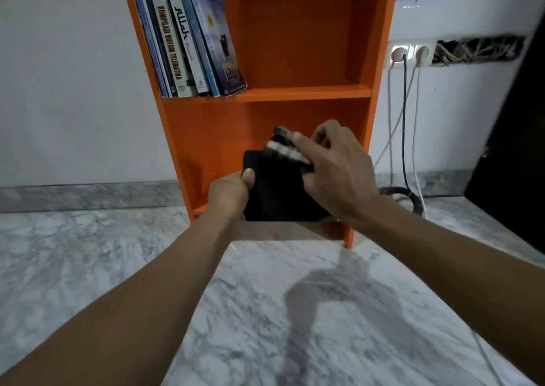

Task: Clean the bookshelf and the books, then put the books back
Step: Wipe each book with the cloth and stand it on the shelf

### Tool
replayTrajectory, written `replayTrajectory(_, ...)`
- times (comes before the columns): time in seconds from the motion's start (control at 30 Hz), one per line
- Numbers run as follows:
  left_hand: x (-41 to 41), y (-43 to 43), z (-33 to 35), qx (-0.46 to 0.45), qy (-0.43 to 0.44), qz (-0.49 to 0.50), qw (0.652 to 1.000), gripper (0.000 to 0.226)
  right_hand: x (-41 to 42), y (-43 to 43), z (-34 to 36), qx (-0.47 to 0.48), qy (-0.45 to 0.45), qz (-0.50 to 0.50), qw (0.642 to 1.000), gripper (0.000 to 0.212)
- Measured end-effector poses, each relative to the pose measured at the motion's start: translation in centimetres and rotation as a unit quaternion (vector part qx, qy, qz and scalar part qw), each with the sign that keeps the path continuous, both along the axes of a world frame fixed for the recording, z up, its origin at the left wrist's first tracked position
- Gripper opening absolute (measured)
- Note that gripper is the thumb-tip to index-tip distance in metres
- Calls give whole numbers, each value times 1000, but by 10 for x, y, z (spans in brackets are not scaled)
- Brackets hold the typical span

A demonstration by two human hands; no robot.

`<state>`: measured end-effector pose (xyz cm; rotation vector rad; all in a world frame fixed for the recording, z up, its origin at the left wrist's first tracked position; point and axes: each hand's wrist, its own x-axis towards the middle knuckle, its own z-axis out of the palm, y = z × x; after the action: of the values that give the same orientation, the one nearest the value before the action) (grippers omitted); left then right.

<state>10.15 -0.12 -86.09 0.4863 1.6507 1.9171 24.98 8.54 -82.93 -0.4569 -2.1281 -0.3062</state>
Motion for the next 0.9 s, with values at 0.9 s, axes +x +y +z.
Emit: replayTrajectory(0.9,-22,-12,3,-9,42,15,999,22,2,9,-5,-4,85,56,995,50)
